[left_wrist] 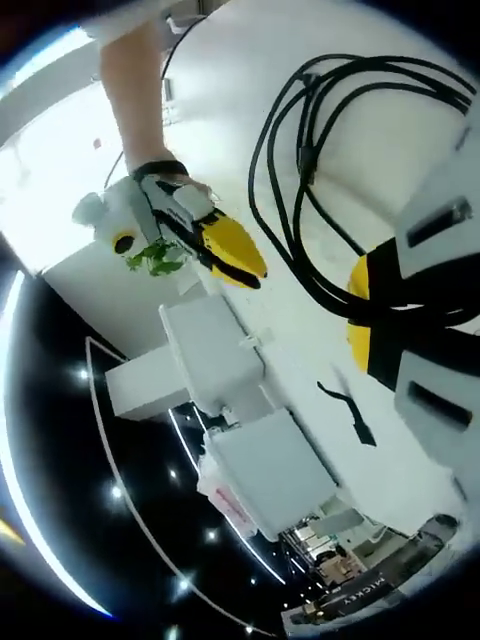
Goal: Coil the Type-C to USB data cable on the desktop and secure it with Velcro straps.
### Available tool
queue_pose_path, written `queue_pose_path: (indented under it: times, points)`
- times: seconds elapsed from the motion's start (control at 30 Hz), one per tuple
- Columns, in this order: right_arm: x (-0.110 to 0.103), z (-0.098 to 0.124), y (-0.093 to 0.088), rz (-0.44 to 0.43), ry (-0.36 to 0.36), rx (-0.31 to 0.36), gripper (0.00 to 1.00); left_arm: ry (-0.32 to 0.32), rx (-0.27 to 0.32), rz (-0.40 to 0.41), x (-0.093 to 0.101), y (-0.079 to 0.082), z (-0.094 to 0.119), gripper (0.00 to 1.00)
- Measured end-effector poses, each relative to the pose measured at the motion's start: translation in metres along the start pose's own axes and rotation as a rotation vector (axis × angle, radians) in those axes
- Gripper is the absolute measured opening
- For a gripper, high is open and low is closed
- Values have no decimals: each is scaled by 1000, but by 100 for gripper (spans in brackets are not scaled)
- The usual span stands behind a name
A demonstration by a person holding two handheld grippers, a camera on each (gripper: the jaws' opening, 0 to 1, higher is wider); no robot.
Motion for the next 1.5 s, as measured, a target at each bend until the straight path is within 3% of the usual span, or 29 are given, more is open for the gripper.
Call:
queue_pose_path:
  times: [0.07,0.17,0.33,0.4,0.57,0.67,0.7,0.73,0.77,0.83,0.93,1.13,1.23,1.4,1.5]
  points:
    - [-19,-11,-8,109,116,-87,13,-16,3,-12,3,1,0,6]
    - [-35,-20,-10,99,220,-92,13,-23,-13,-34,5,-1,-2,5]
    - [-34,-28,-11,65,235,-131,9,-27,-21,-44,6,-2,-2,5]
    - [-37,-27,-10,7,276,-131,5,-33,-14,-34,5,0,-1,5]
    - [-38,-27,-12,-28,330,-124,6,-136,60,71,8,7,3,5]
    - [-45,-32,-15,8,369,-142,10,-158,69,50,13,7,3,5]
    - [-46,-34,-16,35,369,-147,11,-164,68,44,14,7,3,5]
    - [-46,-37,-13,82,379,-102,12,-165,66,40,14,7,2,5]
    - [-47,-36,-14,100,370,-133,12,-165,64,37,14,7,2,5]
    - [-48,-40,-10,200,359,-125,10,-167,61,36,14,7,1,5]
    - [-51,-41,-7,262,367,-138,4,-168,56,29,12,5,1,5]
    - [-47,-41,-6,307,332,-123,1,-187,45,57,18,4,1,6]
    - [-42,-36,0,312,292,-108,1,-182,8,44,21,-2,-2,7]
    - [-42,-31,9,331,259,-81,1,-171,-9,54,20,-4,-2,15]
    - [-43,-30,14,337,249,-52,1,-149,-51,30,19,-10,-4,21]
Point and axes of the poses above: the point that each gripper's makers call its tool centre point, and the gripper's own axes: z roughly backward along the fingers, x roughly to its right, y roughly out of its top, the point moved 10 cm from there along z, roughly backward along the fingers, and after that the axes turned 6 degrees about z, right-handed, at the moved point
